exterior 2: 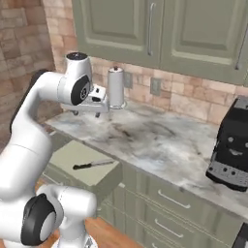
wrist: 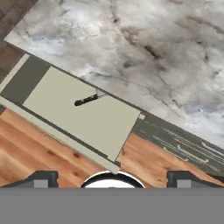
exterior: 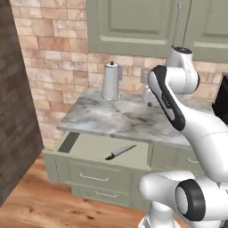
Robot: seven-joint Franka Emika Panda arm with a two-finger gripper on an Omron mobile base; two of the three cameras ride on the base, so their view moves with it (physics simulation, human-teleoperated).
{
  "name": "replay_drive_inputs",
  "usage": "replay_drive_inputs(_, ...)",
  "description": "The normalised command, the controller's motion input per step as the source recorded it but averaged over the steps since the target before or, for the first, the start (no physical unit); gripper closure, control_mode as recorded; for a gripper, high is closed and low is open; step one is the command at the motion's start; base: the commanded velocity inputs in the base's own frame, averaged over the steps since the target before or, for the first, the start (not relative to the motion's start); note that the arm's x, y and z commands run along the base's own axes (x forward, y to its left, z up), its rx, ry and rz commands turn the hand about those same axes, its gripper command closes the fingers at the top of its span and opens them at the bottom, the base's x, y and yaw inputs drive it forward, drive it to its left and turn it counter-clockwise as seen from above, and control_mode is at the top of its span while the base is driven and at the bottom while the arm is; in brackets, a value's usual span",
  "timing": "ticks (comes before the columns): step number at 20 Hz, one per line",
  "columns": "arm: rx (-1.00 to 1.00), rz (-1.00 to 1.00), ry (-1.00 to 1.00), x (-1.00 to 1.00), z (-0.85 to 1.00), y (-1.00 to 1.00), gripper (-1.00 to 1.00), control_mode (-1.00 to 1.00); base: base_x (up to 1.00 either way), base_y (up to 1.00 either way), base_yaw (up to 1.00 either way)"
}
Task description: Pick up the knife from the drawer and place it on the cutting board. Then place the meat from the plate to the cutting board.
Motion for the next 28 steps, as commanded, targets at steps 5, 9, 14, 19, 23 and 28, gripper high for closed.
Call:
replay_drive_inputs(5,0.0,0.0,0.0,0.0,0.0,0.0,-1.0,1.0,-0.08,-0.23,0.76)
replay_drive_inputs(9,0.0,0.0,0.0,0.0,0.0,0.0,-1.0,1.0,-0.23,-0.21,0.72)
replay_drive_inputs(14,0.0,0.0,0.0,0.0,0.0,0.0,-1.0,1.0,-0.4,-0.21,0.72)
replay_drive_inputs(19,0.0,0.0,0.0,0.0,0.0,0.0,-1.0,1.0,-0.77,-0.33,0.48)
replay_drive_inputs(23,0.0,0.0,0.0,0.0,0.0,0.0,-1.0,1.0,-0.3,-0.14,0.5)
replay_drive_inputs(28,0.0,0.0,0.0,0.0,0.0,0.0,-1.0,1.0,0.19,-0.05,0.37)
